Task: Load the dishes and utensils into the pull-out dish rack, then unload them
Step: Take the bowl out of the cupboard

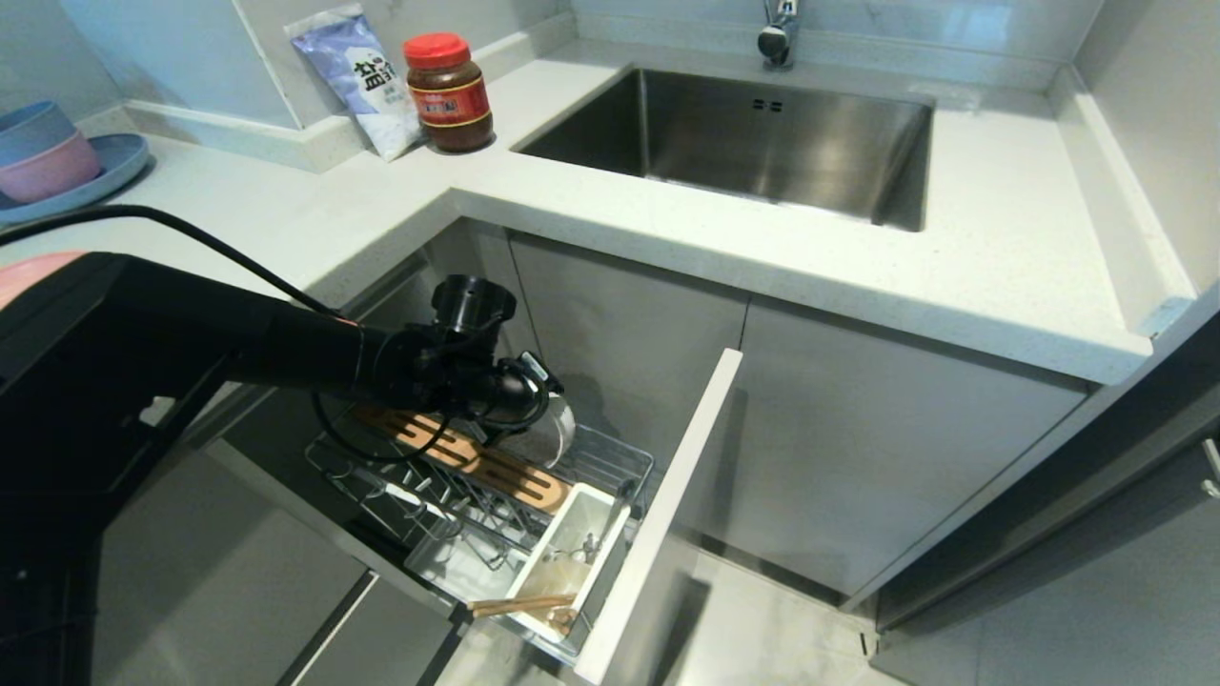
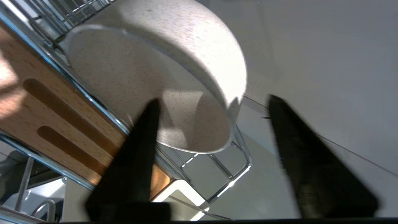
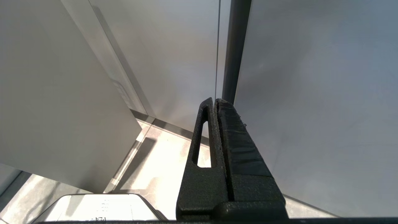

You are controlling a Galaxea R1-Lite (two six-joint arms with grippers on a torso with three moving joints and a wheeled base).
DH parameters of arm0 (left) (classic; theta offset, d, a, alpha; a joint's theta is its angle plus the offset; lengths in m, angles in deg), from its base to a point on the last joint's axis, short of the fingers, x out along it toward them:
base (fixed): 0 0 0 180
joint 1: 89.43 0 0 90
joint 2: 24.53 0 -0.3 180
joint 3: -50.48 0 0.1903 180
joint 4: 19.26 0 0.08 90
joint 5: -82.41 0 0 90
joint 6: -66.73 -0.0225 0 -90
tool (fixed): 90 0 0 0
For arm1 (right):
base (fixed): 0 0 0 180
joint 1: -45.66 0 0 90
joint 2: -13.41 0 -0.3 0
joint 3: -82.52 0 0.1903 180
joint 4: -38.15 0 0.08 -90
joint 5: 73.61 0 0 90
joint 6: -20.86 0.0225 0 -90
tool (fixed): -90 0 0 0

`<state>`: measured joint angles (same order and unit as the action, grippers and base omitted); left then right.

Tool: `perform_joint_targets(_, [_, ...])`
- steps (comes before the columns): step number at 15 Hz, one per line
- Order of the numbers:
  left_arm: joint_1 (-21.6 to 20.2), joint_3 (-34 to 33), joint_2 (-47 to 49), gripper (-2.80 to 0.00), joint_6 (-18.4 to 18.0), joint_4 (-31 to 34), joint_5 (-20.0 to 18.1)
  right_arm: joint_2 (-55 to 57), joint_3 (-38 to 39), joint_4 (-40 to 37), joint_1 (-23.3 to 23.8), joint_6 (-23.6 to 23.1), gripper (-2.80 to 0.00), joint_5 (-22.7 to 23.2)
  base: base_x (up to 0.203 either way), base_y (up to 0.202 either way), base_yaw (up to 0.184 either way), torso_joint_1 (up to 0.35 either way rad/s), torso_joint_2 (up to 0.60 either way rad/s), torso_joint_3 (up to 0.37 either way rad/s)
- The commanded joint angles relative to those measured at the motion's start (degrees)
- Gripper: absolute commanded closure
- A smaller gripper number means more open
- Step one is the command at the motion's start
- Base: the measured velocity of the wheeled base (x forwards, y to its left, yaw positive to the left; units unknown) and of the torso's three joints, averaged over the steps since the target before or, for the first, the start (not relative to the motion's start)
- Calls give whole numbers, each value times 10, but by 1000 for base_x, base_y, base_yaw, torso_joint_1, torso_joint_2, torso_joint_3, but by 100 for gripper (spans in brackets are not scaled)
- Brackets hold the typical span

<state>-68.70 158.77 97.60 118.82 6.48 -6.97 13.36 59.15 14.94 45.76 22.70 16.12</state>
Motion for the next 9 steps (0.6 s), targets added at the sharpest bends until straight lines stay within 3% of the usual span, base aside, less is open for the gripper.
perform_joint_targets(1, [4,3,-1,0,3,0,0,-1,1,0,0,0,0,0,0,0,0,0,0,0])
perform_joint_targets(9, [15,0,-7,0,4,4,0,-2,0,0,0,0,0,0,0,0,0,0,0,0])
